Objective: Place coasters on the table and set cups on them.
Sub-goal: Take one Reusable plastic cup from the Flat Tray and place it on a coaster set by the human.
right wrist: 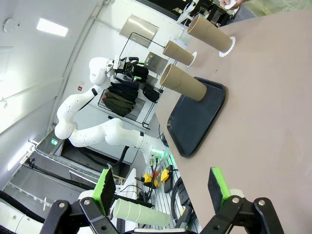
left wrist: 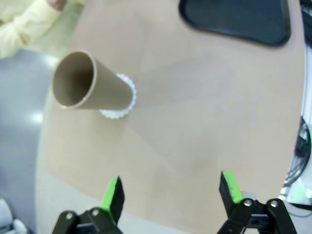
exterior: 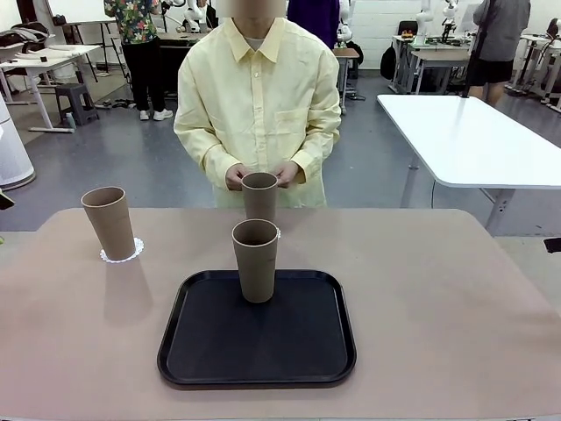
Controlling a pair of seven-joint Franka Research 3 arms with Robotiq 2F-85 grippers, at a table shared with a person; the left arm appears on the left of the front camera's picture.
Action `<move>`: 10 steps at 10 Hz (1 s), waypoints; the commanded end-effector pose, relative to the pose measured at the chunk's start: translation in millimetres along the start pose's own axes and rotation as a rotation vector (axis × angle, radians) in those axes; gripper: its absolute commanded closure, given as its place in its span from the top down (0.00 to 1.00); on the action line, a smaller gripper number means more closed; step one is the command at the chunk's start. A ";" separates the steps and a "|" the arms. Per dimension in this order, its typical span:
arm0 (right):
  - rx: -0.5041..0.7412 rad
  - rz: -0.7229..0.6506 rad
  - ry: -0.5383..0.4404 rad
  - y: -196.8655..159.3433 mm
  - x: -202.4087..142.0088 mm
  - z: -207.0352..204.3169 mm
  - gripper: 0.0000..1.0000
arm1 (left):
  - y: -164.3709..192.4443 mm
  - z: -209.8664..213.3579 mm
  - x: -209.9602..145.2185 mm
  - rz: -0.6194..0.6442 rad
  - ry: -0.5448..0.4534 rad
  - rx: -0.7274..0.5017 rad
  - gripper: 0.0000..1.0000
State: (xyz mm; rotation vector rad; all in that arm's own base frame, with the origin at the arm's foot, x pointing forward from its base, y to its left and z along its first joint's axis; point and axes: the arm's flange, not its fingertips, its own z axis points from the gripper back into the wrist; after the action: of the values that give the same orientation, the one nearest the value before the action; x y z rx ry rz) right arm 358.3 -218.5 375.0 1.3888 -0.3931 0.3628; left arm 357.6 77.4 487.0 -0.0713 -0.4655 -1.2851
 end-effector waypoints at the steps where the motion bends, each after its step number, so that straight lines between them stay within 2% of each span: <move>1: 0.000 0.000 -0.001 -0.2 -0.2 0.5 1.00 | 0.0 0.2 2.0 0.014 0.016 -0.004 1.00; 4: 0.000 0.000 -0.001 -0.2 -0.2 0.5 1.00 | 0.0 -0.1 -0.1 0.000 -0.001 0.000 1.00; 5: 0.000 0.000 -0.001 -0.2 -0.2 0.5 1.00 | -7.0 -5.8 6.2 0.178 0.053 0.101 1.00; 6: 0.000 0.000 -0.001 -0.2 -0.2 0.5 1.00 | -11.9 -10.1 12.9 0.446 0.045 0.159 1.00; 7: 0.000 0.000 -0.001 -0.2 -0.2 0.5 1.00 | -24.6 -14.2 14.7 0.710 -0.006 0.159 1.00; 8: 0.000 0.000 -0.001 -0.2 -0.2 0.5 1.00 | -32.3 -18.2 10.1 0.857 0.014 0.171 1.00; 10: 0.000 0.000 -0.001 -0.2 -0.2 0.5 1.00 | -38.7 -24.6 12.1 0.912 0.097 0.101 1.00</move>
State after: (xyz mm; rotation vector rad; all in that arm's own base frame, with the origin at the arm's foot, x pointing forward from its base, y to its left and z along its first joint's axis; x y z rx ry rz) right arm 358.4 -218.5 375.0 1.3888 -0.3931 0.3629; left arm 358.9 66.7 480.8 -0.1156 -0.3963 -0.4471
